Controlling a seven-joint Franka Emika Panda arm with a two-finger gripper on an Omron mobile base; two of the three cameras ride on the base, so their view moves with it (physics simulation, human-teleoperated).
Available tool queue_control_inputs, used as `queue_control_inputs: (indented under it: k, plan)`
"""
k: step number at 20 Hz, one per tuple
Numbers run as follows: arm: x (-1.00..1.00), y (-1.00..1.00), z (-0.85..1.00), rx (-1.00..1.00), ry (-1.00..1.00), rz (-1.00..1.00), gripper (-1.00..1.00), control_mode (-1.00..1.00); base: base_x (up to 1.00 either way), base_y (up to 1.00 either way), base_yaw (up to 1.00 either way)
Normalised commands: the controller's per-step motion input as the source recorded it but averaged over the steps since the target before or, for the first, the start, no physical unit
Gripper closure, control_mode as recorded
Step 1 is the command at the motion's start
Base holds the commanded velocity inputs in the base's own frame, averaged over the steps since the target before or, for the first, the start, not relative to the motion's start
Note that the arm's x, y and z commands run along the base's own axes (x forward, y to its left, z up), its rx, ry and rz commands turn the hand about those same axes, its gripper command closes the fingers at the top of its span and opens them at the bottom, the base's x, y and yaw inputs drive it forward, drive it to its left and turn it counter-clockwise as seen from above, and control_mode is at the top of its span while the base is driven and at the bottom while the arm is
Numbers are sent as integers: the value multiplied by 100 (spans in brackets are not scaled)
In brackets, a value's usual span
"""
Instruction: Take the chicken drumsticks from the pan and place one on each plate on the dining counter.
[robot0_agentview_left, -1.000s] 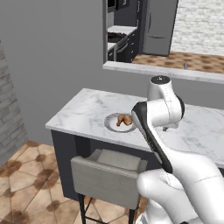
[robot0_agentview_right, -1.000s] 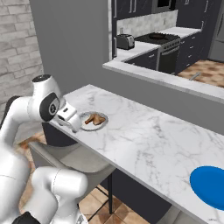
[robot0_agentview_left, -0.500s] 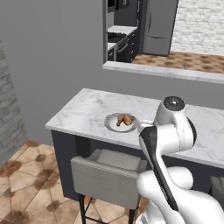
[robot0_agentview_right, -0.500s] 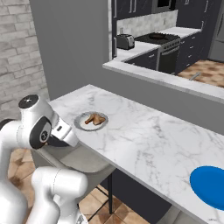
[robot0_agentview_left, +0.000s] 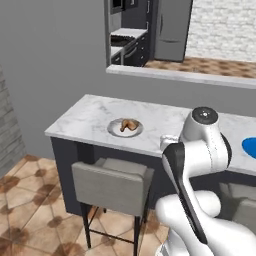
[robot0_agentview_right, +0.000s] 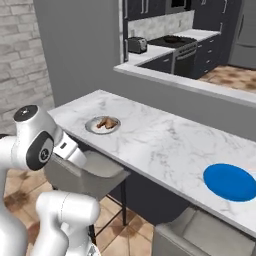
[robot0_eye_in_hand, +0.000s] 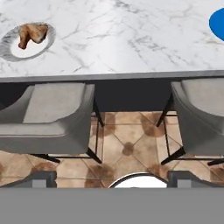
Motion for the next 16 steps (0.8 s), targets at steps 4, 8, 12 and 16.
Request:
queue_control_inputs:
  k: [4,8,12,16]
  plan:
    - [0,0,0,0,0,0,-100,100,-88,-38,-20]
    - [0,0,0,0,0,0,-100,100,-56,-61,-30]
    - [0,0,0,0,0,0,-100,100,-29,-94,-36]
    - [0,0,0,0,0,0,-100,100,-27,-100,-36]
